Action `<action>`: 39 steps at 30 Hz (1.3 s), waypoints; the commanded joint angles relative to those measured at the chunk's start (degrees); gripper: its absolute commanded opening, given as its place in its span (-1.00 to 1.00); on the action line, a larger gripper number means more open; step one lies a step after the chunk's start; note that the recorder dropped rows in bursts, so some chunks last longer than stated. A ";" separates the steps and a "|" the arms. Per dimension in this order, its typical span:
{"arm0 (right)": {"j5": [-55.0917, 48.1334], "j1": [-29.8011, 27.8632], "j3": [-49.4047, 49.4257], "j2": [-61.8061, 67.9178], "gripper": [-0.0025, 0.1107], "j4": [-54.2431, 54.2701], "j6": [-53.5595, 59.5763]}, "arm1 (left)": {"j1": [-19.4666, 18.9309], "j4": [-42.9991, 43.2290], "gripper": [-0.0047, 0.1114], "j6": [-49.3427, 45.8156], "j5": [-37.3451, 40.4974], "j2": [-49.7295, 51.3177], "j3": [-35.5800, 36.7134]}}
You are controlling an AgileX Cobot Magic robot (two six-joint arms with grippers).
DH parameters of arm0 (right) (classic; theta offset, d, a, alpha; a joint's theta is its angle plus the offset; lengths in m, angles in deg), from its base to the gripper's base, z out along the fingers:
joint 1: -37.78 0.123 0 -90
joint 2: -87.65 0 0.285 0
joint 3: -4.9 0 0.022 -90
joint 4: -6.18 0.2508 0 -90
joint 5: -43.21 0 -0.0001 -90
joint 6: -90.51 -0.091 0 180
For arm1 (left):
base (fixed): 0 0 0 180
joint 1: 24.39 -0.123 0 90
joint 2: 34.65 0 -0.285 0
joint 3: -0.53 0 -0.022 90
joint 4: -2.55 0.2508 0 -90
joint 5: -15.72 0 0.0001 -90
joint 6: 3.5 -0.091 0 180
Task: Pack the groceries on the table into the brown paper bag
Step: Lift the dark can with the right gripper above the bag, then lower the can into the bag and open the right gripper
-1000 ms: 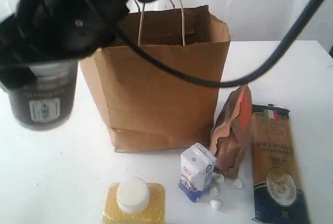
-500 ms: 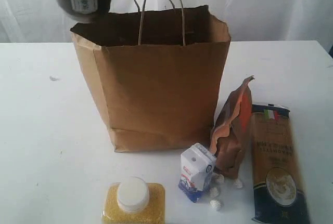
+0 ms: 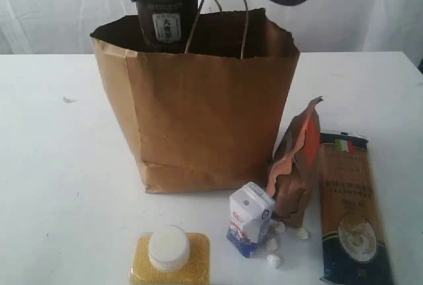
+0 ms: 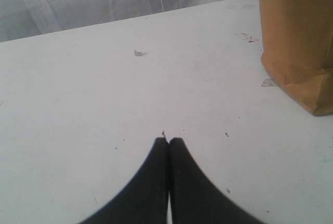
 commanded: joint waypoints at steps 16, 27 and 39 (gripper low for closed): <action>-9.14 -10.88 -0.52 0.95 -0.96 6.82 -3.88 | -0.18 -0.03 -0.92 0.07 -0.17 -0.29 0.24; -9.14 -13.09 -0.52 7.59 -0.96 8.42 -3.37 | -0.18 -0.03 -0.92 0.07 -0.17 -0.29 0.24; -9.14 -13.09 -0.52 10.24 -0.96 12.90 -1.08 | -0.18 -0.03 -0.92 0.07 -0.17 -0.29 0.24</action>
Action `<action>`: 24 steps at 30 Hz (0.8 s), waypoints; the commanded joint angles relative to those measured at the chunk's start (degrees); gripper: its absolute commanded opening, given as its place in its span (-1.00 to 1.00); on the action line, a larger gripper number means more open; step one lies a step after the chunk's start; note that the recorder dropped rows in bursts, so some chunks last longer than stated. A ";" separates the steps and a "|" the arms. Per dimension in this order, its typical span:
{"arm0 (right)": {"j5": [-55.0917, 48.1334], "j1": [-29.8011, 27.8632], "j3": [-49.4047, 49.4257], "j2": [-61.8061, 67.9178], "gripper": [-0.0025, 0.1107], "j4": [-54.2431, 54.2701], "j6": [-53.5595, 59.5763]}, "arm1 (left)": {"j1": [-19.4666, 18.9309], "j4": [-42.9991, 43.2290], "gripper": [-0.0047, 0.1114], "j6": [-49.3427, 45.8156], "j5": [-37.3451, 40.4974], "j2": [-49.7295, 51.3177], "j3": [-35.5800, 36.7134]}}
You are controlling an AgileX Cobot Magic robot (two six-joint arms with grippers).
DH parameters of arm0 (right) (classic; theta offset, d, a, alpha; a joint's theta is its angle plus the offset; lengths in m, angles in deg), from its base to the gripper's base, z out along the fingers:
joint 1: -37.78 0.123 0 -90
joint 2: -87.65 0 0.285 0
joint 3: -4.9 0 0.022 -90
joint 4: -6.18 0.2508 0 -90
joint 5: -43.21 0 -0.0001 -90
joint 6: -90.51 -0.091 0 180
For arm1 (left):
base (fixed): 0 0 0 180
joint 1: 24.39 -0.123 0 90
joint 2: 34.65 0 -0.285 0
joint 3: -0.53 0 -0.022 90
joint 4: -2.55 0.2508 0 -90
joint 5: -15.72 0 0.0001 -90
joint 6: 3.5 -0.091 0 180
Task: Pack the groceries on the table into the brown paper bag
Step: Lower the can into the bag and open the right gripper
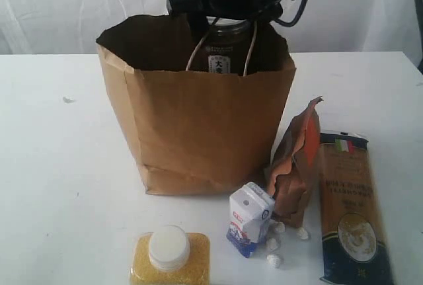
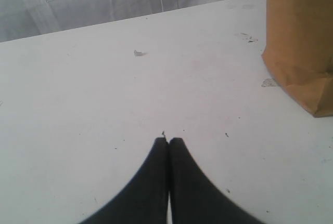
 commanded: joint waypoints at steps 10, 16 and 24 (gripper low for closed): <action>0.26 0.59 0.34 -4.61 -0.96 11.88 9.02 | -0.18 -0.03 -0.92 0.07 -0.17 -0.29 0.24; 3.81 2.88 0.04 -5.38 -0.96 15.06 11.97 | -0.18 -0.03 -0.92 0.07 -0.17 -0.29 0.24; 2.91 4.10 -0.07 -1.27 -0.96 15.33 12.47 | -0.18 -0.03 -0.92 0.07 -0.17 -0.29 0.24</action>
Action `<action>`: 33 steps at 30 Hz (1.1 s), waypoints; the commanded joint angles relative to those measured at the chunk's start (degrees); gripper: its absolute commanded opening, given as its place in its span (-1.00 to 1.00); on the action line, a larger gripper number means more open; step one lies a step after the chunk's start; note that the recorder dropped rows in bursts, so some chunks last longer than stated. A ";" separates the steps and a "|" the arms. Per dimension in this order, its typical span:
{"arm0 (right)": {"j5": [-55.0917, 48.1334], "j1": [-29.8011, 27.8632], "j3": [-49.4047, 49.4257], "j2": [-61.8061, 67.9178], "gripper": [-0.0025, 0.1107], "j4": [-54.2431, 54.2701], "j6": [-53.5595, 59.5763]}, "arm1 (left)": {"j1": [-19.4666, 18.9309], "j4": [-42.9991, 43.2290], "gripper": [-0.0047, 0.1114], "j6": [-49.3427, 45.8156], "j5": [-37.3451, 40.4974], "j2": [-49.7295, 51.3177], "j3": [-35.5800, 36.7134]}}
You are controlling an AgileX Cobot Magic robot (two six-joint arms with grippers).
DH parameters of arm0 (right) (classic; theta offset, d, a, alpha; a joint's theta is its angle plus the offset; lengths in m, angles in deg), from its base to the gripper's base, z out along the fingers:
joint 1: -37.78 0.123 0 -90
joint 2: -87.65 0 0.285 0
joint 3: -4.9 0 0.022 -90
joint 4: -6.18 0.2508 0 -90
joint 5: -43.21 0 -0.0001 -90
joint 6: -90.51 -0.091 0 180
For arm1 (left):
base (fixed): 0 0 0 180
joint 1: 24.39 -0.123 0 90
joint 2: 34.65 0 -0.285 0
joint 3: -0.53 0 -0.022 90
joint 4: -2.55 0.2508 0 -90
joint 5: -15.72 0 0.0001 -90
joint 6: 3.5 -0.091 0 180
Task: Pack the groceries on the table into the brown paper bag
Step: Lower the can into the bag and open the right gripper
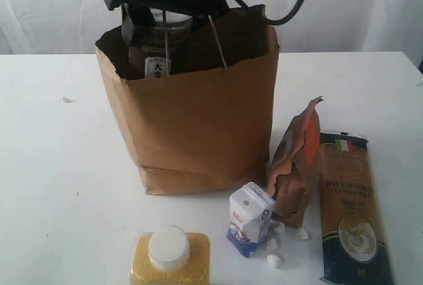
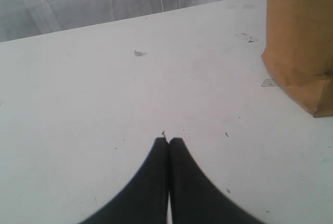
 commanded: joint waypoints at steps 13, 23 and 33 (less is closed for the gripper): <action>-3.95 -0.22 -0.73 6.21 -0.96 -3.34 -0.87 | -0.18 -0.03 -0.92 0.07 -0.17 -0.29 0.24; -4.98 -0.22 -3.62 0.50 -0.96 -9.57 -1.58 | -0.18 -0.03 -0.92 0.07 -0.17 -0.29 0.24; -4.98 -0.30 -3.22 -0.34 -0.94 -11.20 -2.75 | -0.18 -0.03 -0.92 0.07 -0.17 -0.29 0.24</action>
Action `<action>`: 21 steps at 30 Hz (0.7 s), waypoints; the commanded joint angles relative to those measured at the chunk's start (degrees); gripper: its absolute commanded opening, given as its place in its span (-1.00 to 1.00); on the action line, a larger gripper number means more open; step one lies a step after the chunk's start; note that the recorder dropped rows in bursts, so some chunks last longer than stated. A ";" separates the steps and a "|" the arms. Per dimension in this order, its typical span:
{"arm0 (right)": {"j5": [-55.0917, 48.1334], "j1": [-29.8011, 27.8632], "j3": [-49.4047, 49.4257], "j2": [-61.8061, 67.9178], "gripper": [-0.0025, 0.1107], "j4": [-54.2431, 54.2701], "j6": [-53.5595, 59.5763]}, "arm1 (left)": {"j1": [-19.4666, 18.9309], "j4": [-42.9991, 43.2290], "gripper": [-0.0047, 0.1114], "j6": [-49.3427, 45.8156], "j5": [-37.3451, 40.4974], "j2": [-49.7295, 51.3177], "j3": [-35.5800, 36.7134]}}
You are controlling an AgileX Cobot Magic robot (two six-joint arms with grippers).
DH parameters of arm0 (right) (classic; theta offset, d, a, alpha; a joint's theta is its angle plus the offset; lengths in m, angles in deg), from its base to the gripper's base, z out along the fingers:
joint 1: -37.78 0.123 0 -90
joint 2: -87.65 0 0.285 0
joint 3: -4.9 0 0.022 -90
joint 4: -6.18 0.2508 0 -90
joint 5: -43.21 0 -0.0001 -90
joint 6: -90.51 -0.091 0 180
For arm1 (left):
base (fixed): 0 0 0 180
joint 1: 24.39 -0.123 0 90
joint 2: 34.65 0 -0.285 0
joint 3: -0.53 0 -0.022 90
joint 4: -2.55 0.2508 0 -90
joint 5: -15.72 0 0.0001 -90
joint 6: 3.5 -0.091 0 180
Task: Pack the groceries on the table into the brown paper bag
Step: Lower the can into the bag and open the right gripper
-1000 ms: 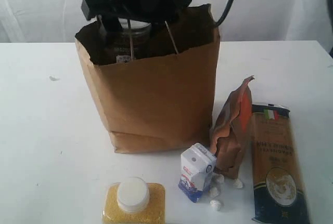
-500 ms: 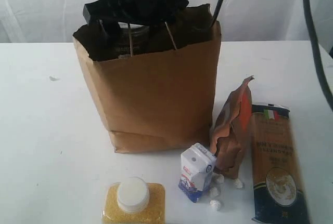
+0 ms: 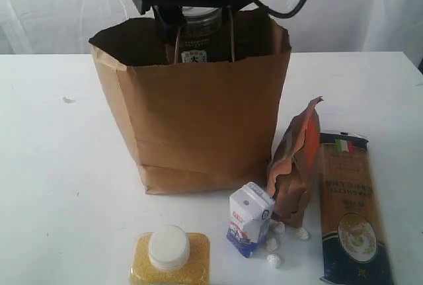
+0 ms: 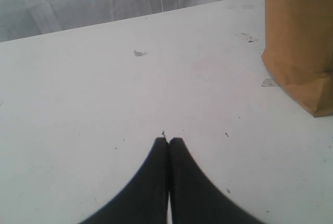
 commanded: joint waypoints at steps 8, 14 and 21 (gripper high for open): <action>1.25 -0.30 -0.47 0.62 0.22 -1.19 -1.26 | -0.18 -0.03 -0.92 0.07 -0.17 -0.29 0.24; 1.25 -0.30 -0.47 0.62 0.44 -1.19 -1.26 | -0.18 -0.03 -0.92 0.07 -0.17 -0.29 0.24; 1.25 -0.30 -0.47 0.62 0.40 -0.98 -1.62 | -0.18 -0.03 -0.92 0.07 -0.17 -0.29 0.24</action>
